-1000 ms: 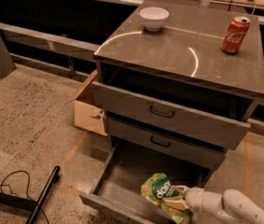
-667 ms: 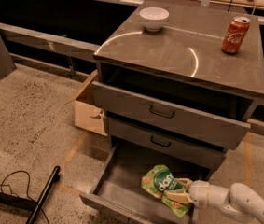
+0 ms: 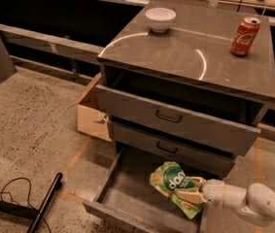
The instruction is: Pick green rice chip bag from bottom drawer and place on counter
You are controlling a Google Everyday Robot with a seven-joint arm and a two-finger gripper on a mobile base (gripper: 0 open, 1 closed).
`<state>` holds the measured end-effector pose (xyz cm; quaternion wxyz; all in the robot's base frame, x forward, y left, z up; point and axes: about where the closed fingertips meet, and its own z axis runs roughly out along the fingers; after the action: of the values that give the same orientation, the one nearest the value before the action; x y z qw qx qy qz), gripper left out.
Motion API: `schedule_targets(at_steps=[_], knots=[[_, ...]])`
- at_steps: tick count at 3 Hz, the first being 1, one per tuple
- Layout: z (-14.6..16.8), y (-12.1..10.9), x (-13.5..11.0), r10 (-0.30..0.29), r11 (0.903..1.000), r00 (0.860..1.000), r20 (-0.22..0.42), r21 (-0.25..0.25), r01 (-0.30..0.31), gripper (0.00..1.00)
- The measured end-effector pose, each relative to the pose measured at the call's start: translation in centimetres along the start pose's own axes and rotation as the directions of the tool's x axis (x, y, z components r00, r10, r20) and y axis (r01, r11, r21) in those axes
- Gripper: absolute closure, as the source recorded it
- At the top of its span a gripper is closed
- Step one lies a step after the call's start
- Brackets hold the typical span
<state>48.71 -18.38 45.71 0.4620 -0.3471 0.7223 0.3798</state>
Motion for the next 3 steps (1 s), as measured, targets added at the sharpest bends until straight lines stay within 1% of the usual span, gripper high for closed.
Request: schedule_targets(at_steps=[1, 2, 3], knots=[[-0.5, 1.9, -4.3, -0.038, 0.9983, 0.997, 0.062, -0.041, 0.041, 1.0], [-1.3, 4.4, -8.4, -0.076, 0.9955, 0.99, 0.116, -0.047, 0.082, 1.0], [-2.1, 6.7, -14.6, -0.11, 0.9913, 0.981, 0.162, -0.054, 0.12, 1.0]])
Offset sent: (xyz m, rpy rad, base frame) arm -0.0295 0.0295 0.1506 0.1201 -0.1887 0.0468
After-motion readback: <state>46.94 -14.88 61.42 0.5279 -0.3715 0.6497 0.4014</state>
